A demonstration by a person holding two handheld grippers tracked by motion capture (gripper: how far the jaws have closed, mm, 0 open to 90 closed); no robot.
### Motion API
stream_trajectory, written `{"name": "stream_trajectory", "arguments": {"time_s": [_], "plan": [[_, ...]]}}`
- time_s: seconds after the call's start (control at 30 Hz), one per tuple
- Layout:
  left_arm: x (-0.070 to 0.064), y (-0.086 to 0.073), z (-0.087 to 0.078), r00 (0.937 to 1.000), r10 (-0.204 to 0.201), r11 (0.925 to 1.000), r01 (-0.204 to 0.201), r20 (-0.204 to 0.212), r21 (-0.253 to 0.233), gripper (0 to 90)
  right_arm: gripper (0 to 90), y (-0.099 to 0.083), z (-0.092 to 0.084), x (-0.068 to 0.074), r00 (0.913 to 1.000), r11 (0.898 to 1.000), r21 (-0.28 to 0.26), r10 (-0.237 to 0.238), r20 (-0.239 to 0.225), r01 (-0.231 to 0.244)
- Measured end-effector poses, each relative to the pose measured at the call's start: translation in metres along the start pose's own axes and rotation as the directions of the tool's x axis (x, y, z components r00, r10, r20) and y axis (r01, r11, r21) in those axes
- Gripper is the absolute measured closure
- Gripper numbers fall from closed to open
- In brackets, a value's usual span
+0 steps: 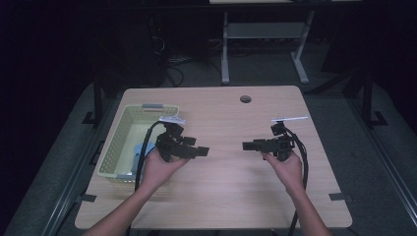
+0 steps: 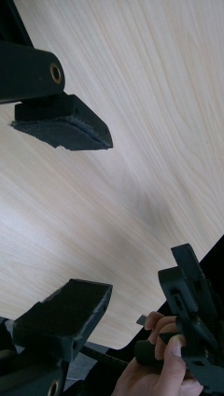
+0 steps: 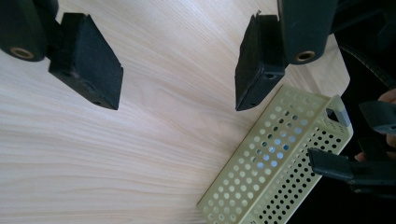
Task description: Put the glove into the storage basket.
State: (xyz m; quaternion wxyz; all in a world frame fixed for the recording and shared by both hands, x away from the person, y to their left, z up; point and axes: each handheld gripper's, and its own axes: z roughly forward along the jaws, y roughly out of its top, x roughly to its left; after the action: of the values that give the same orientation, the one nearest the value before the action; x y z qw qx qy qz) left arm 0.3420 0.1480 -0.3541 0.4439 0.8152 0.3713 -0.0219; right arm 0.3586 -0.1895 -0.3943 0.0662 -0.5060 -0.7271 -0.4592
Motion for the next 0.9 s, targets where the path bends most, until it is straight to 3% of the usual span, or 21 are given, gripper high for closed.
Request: {"name": "stream_trajectory", "arguments": {"time_s": [0.57,0.77,0.9], "plan": [[-0.025,-0.009,0.022,0.9980,0.037,0.9993,-0.037,0.052,-0.004,24.2,29.5,-0.033,-0.033,-0.035,0.9986,0.998,-0.039,0.047,0.025,-0.046],[-0.032,-0.013,0.032,0.9967,0.038,0.9993,-0.038,0.072,0.000,23.7,29.9,-0.046,-0.038,-0.040,0.9975,0.998,-0.012,0.057,0.041,-0.057],[-0.036,-0.019,0.040,0.9943,0.020,0.9998,-0.021,0.104,0.004,23.8,29.7,-0.056,-0.039,-0.042,0.9974,0.999,0.008,0.033,0.064,-0.033]]}}
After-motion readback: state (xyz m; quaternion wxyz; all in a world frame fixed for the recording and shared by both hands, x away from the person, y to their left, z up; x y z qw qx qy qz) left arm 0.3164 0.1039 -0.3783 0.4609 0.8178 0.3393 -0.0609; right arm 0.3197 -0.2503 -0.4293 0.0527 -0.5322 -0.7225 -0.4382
